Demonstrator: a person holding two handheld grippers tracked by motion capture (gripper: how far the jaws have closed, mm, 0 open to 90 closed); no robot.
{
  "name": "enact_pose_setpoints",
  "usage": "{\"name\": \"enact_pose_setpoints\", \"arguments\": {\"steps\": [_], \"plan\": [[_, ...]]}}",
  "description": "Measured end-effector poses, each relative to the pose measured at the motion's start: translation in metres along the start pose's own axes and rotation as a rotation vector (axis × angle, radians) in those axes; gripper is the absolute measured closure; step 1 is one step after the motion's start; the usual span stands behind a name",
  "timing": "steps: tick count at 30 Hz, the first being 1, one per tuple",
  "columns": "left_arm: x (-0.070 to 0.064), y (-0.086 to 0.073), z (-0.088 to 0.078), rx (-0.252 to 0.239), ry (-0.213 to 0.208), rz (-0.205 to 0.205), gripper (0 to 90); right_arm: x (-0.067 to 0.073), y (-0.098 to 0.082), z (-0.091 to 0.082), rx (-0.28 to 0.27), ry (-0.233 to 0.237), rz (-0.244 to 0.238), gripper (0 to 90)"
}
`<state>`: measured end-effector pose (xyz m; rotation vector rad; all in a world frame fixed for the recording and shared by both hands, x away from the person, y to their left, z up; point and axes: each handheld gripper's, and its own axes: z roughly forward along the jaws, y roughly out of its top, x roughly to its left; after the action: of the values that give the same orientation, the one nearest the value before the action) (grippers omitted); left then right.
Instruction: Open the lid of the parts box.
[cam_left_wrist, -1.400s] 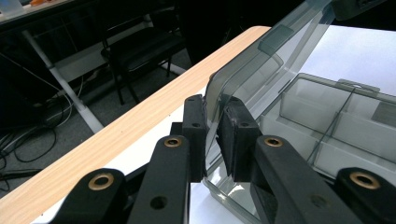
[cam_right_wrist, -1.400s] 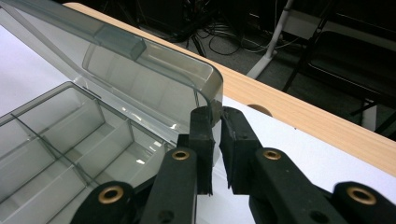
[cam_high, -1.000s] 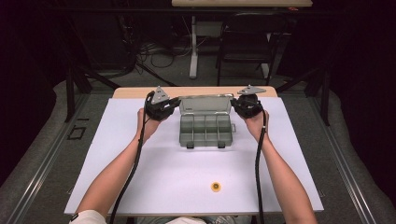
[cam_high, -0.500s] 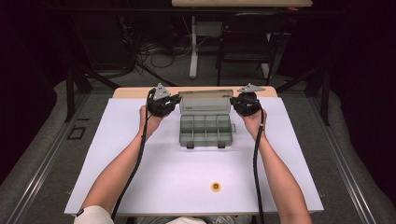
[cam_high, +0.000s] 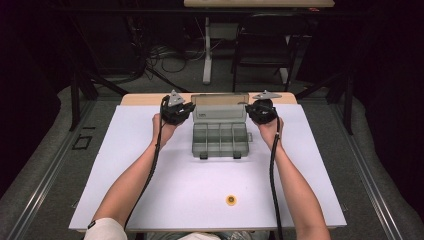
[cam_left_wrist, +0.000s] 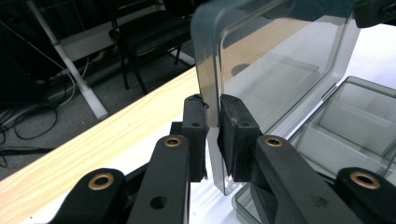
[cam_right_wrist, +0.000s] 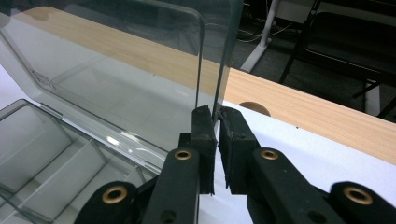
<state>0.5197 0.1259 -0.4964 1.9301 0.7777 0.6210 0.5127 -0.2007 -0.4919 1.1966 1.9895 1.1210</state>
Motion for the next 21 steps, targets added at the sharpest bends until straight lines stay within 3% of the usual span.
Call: {"name": "enact_pose_setpoints", "arguments": {"steps": [10, 13, 21], "plan": [[0.001, -0.008, 0.01, 0.034, 0.006, -0.022, 80.7, 0.0, -0.002, 0.007, 0.002, -0.013, 0.005, 84.4], [0.002, -0.011, 0.013, 0.042, 0.002, -0.032, 80.7, 0.0, -0.004, 0.009, 0.017, -0.015, -0.01, 84.0], [0.001, -0.019, 0.022, 0.085, 0.009, -0.036, 79.9, -0.001, -0.011, 0.02, 0.057, -0.011, 0.013, 83.5]]}}
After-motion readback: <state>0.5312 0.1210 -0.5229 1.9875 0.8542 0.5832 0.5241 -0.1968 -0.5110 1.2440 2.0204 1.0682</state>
